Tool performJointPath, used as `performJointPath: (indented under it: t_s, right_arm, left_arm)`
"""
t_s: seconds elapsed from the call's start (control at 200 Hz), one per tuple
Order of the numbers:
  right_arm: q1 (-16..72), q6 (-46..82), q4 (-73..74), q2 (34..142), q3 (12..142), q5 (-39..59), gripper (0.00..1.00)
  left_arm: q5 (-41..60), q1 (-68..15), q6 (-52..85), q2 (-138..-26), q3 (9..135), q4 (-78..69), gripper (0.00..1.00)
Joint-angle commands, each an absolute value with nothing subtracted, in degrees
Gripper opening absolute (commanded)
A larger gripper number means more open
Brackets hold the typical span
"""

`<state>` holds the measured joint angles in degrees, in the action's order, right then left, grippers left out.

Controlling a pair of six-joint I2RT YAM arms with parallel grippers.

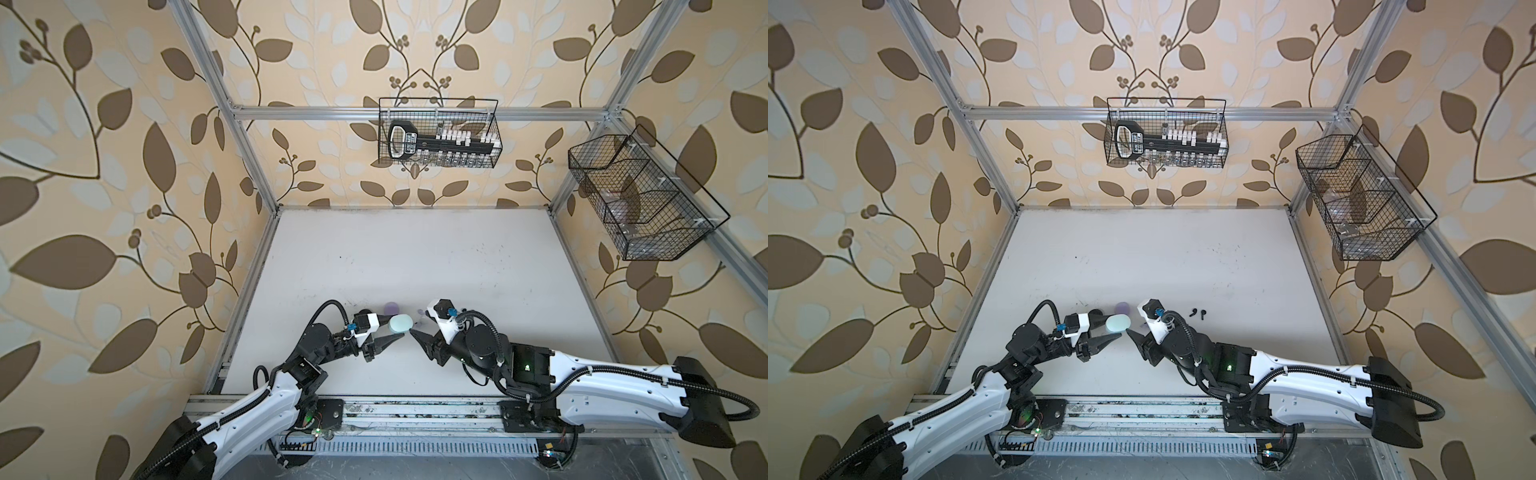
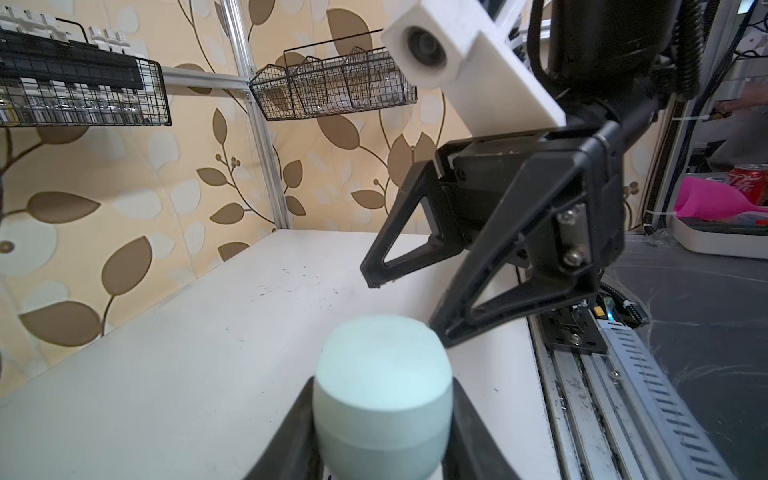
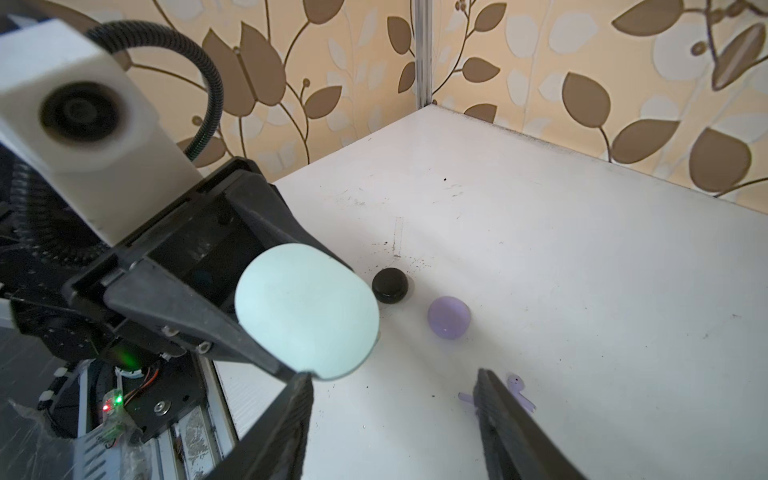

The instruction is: Insert the wireless bluetooth earbuds into the charging case

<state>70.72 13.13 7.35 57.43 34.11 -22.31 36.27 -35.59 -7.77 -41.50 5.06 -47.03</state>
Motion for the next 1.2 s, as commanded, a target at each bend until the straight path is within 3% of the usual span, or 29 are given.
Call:
performJointPath:
  t_s: [0.0, 1.195]
  right_arm:
    - [70.10, 10.72, 6.68, 58.38, 36.46, -20.88, 0.63]
    - [67.30, 12.87, 5.44, 56.87, 40.57, -22.66, 0.57]
  left_arm:
    - [41.57, -36.41, -9.32, -41.78, 8.35, -50.10, 0.00]
    - [41.97, -37.33, -13.40, -45.17, 10.54, -45.35, 0.00]
